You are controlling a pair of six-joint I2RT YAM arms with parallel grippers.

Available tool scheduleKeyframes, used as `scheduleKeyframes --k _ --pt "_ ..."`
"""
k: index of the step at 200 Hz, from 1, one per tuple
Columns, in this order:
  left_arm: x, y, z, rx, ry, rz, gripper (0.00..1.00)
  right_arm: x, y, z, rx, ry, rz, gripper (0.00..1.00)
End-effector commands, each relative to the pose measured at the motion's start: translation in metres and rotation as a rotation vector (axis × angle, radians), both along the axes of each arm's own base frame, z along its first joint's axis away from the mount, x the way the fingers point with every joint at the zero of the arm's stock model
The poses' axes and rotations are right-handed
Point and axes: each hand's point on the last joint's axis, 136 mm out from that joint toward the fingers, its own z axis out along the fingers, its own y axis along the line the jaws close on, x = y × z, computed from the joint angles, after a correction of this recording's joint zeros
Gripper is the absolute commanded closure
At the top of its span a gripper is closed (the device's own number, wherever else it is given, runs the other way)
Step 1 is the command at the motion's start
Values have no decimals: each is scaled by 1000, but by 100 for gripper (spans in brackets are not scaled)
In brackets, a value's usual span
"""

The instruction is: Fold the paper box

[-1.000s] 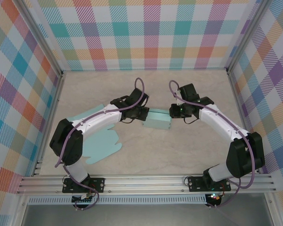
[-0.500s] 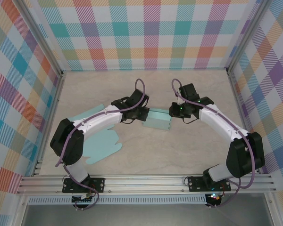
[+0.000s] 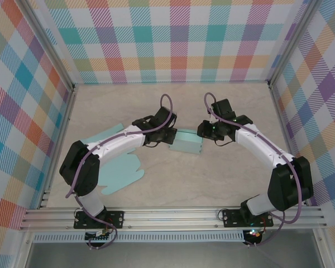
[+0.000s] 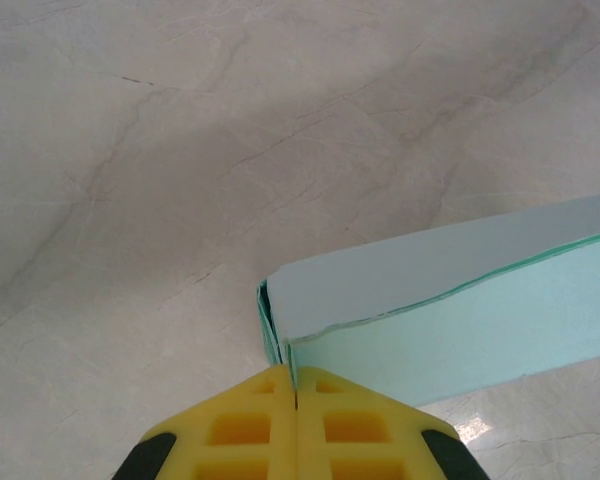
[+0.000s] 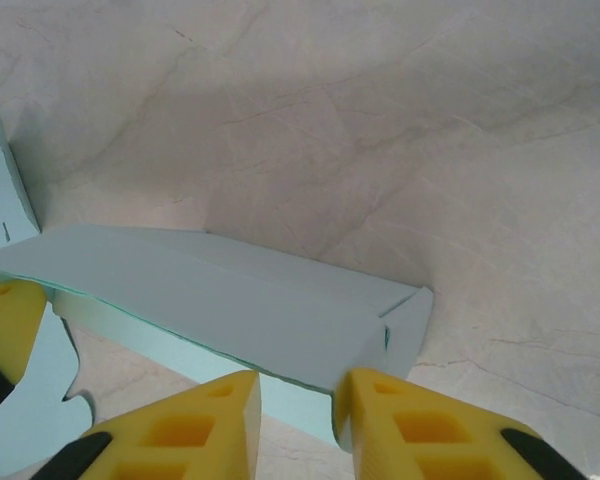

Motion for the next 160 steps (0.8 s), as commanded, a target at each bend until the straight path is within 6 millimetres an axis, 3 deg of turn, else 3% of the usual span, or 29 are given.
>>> scheduleKeyframes --k 1,104,135,160 --pt "-29 -22 -24 -8 91 -98 100 -13 14 -4 21 15 69 69" --pt "-26 -21 -20 6 81 -86 100 -31 -10 -20 -101 55 51 59" --pt "-26 -21 -20 10 80 -88 100 -30 -13 -23 -117 59 39 74" --pt "-26 -23 -22 9 83 -91 100 -27 -2 -9 -55 33 51 85"
